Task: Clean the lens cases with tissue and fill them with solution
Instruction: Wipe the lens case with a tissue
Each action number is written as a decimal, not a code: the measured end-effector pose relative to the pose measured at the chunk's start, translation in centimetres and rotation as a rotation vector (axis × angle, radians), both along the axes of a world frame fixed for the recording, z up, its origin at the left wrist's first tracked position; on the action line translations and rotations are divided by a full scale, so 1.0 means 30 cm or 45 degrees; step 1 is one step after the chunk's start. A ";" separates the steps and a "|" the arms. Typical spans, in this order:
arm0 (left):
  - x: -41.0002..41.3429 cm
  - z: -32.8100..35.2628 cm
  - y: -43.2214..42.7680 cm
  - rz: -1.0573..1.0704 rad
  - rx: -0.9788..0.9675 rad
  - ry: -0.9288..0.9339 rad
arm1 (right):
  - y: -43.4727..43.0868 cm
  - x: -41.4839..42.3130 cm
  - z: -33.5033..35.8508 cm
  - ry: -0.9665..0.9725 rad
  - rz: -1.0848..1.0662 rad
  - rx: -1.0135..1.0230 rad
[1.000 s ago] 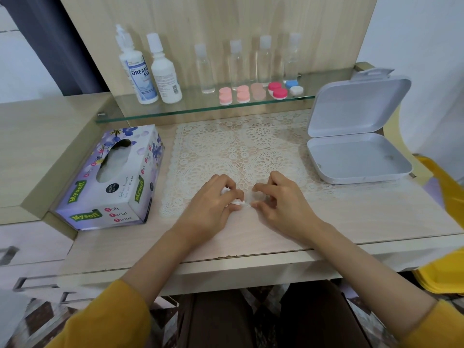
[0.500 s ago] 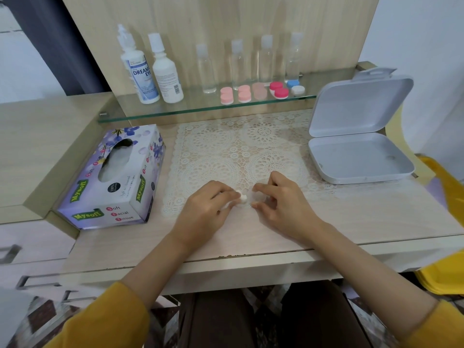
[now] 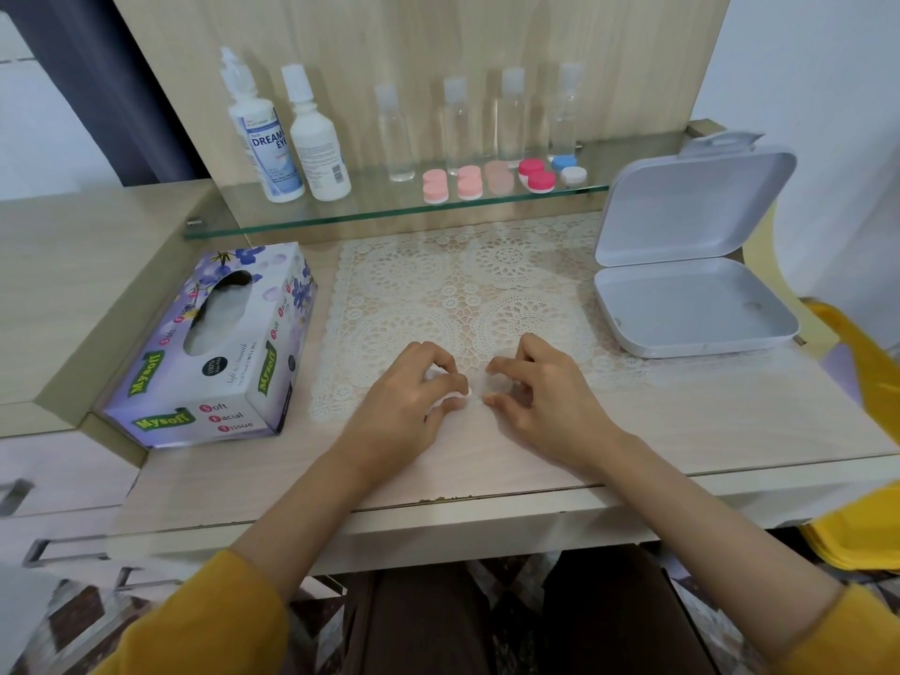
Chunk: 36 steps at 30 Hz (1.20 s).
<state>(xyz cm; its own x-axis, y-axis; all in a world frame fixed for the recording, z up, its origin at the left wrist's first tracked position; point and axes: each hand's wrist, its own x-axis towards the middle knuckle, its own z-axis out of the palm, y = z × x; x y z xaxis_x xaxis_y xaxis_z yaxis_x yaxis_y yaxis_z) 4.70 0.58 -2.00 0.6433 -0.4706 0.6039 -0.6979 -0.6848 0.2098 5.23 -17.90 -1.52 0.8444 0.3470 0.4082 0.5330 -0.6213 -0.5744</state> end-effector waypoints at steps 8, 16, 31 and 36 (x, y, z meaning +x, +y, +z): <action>-0.028 0.018 0.010 0.122 -0.214 -0.133 | -0.006 -0.010 0.017 -0.019 -0.060 0.084; -0.029 0.112 0.009 0.238 -0.676 0.351 | -0.001 -0.012 0.023 -0.043 -0.230 0.212; -0.078 0.205 -0.044 0.122 -1.235 1.221 | 0.016 -0.042 0.085 -0.144 -0.118 0.394; -0.105 0.202 -0.056 0.137 -1.295 1.208 | 0.030 -0.061 0.115 0.089 -0.084 0.525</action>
<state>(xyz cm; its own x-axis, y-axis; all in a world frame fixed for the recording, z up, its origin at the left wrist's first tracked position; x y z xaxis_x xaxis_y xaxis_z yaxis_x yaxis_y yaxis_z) 1.56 -1.10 4.06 0.9993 -0.0163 -0.0345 0.0346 0.0112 0.9993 3.39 -17.00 1.91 0.8898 0.1105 0.4427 0.4508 -0.3632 -0.8154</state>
